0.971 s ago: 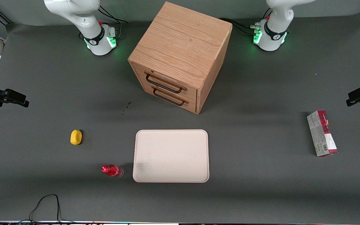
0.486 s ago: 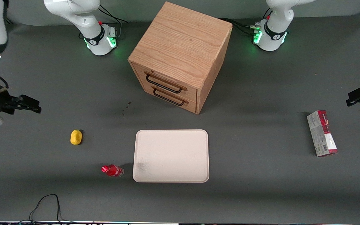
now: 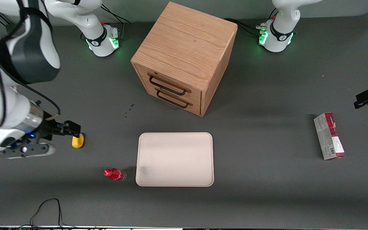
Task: Place coke bottle on tray
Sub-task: 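Move the right gripper down toward the red Coca-Cola bottle beside the tray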
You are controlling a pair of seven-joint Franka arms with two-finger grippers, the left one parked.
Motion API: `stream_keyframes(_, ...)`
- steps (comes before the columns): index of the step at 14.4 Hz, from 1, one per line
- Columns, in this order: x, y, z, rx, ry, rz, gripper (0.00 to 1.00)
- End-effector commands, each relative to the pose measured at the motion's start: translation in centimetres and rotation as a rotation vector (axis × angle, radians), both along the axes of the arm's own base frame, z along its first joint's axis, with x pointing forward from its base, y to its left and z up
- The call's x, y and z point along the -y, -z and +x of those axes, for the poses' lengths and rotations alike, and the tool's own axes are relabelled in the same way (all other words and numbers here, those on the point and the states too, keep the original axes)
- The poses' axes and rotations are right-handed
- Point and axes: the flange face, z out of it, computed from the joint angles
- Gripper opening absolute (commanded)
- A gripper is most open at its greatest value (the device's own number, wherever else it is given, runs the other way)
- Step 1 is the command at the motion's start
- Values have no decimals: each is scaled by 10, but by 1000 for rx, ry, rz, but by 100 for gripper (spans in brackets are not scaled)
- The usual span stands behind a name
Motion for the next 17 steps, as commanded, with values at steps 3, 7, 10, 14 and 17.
stream_keyframes(3,-27,27,23,3,7,22,100)
stream_keyframes(7,-22,68,46,25,16,50,100)
stream_keyframes(10,-14,87,65,36,24,109,100)
stream_keyframes(14,-5,101,80,75,39,162,100)
stream_keyframes(17,-11,128,88,91,43,162,100)
